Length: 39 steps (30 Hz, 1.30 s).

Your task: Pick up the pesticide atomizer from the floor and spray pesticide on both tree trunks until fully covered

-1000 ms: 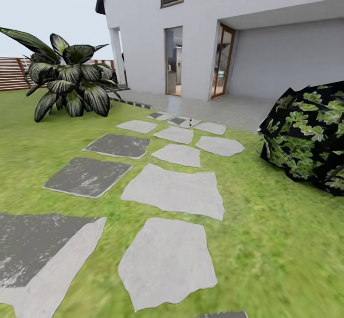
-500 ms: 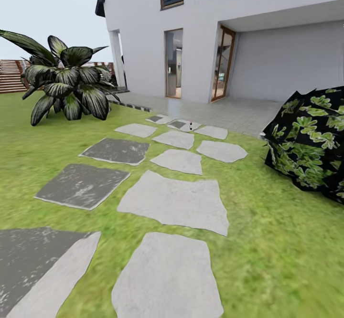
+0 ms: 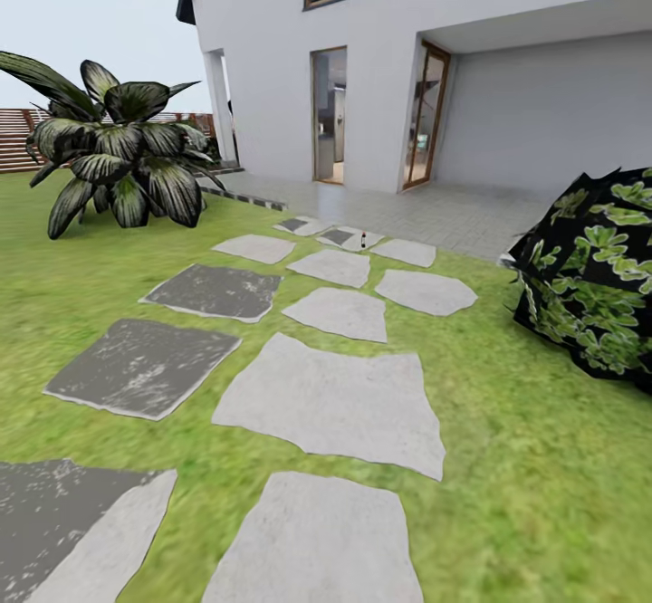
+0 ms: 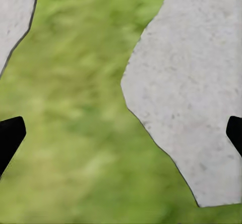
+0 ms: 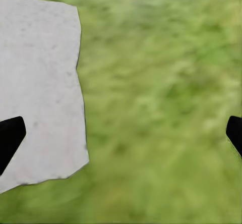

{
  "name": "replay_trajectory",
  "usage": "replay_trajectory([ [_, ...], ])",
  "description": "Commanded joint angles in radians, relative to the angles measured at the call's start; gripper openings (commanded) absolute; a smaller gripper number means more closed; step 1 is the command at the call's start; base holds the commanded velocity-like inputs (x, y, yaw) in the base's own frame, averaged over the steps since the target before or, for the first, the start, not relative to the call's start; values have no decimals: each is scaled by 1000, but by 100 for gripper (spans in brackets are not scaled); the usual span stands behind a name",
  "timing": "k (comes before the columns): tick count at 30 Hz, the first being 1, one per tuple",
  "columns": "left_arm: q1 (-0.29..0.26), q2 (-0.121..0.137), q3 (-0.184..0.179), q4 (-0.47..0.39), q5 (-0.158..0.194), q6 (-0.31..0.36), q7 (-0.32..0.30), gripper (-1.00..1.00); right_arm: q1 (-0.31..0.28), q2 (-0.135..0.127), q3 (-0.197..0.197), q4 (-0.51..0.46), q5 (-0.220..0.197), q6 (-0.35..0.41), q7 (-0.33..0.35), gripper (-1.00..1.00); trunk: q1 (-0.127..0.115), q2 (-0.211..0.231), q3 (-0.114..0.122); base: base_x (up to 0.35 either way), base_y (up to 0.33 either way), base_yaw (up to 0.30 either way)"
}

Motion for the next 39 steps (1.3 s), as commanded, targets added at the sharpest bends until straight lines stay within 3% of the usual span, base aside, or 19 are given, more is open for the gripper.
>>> replay_trajectory([
  [1, -1, 0, 2, 1, 1, -3, 0, 100, -1, 0, -1, 1, 0, -3, -1, 100, 0, 0, -1, 339, 0, 0],
  [17, -1, 0, 2, 1, 1, -3, 0, 100, -1, 0, -1, 1, 0, -3, 0, 100, 0, 0, -1, 339, 0, -7],
  [33, -1, 0, 2, 1, 1, -3, 1, 100, -1, 0, -1, 1, 0, -3, 0, 100, 0, 0, -1, 339, 0, -269],
  [39, -1, 0, 2, 1, 1, -3, 1, 100, -1, 0, -1, 1, 0, -4, 0, 100, 0, 0, -1, 339, 0, -87],
])
